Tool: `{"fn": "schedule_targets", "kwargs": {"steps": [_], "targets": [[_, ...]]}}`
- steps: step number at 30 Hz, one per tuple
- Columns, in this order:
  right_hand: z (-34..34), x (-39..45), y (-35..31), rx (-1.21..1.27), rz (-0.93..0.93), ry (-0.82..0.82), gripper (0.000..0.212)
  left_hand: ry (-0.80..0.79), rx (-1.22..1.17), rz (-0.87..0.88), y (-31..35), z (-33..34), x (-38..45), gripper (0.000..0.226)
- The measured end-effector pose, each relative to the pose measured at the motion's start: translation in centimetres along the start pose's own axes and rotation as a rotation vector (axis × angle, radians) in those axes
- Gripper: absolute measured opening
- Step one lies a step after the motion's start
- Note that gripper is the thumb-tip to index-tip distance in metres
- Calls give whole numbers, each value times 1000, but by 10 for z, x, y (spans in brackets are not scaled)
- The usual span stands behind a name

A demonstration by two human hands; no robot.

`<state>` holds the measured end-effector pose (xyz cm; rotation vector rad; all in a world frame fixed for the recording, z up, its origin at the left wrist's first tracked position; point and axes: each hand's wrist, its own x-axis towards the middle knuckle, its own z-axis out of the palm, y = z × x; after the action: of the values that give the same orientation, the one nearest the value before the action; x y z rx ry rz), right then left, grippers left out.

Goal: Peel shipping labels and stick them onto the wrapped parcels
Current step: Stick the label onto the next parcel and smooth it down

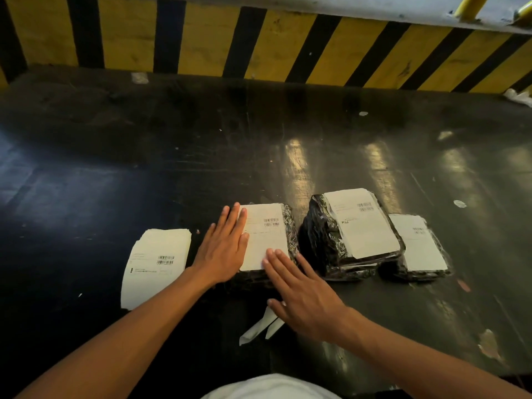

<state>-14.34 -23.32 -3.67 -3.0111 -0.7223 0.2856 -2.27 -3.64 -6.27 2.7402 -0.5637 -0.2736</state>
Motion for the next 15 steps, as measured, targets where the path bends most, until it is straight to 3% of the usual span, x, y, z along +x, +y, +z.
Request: {"fn": "schedule_targets", "kwargs": {"steps": [4,9,15], "targets": [[-1,-16,10,2,9,60,63,-10,6,3,3,-2,1,60],[-39,21,19,252,163,169,46,7,140,7,12,-11,10,60],[-23,64,28,270,271,-33,63,-41,157,80,28,-15,21,58]]}}
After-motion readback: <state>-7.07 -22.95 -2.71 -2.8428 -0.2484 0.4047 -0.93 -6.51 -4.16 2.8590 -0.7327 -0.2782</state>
